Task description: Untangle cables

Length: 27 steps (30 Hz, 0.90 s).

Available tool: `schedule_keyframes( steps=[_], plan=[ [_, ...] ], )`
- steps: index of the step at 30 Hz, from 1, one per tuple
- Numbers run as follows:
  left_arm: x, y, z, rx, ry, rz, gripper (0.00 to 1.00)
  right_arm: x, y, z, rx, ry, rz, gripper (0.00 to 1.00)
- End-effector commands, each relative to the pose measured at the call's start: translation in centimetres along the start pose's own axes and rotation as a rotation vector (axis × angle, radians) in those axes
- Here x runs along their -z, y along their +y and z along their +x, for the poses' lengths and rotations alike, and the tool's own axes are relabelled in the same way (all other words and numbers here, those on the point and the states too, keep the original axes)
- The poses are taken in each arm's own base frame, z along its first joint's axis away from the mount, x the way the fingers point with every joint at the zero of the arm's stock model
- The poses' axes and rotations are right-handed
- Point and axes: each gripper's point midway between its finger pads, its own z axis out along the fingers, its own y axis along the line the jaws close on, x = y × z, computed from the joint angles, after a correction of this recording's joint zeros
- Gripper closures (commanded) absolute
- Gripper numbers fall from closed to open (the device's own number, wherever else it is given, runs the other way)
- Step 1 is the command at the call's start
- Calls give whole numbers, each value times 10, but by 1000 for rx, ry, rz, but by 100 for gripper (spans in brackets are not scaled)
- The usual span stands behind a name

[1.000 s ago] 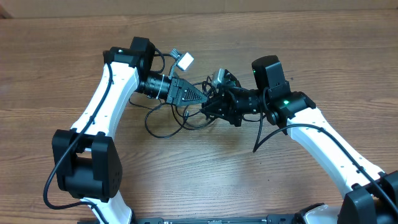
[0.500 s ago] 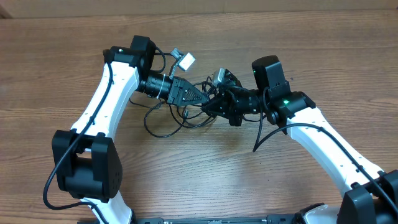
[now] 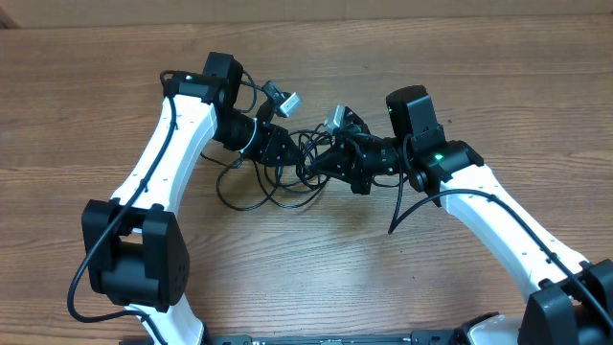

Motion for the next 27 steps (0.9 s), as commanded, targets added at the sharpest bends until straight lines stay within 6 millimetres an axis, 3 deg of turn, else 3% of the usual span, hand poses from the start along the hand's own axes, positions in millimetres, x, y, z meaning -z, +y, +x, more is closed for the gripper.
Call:
schedule_keyframes(
  steps=[1, 7, 9, 12, 17, 20, 22, 27],
  plan=[
    [-1, 9, -1, 5, 7, -43, 96, 4, 12, -14, 41, -36, -40, 96],
    [0, 18, 3, 8, 31, -94, 96, 4, -11, -5, 40, 15, 90, 96],
    [2, 29, 8, 8, 56, -160, 96, 5, -14, -4, 36, 21, 107, 96],
    [2, 29, 8, 11, 57, -160, 96, 5, -14, -4, 36, 21, 107, 96],
    [-1, -4, -6, 3, -21, 36, 96, 5, -14, -4, 35, 22, 106, 96],
    [2, -28, -17, -12, -82, 174, 96, 5, -13, -2, 25, 29, 103, 82],
    [4, -36, -21, -15, -103, 224, 96, 5, -12, 0, 19, 35, 101, 74],
    [8, -47, -26, -24, -133, 290, 96, 5, -12, 0, 15, 37, 99, 73]
  ],
)
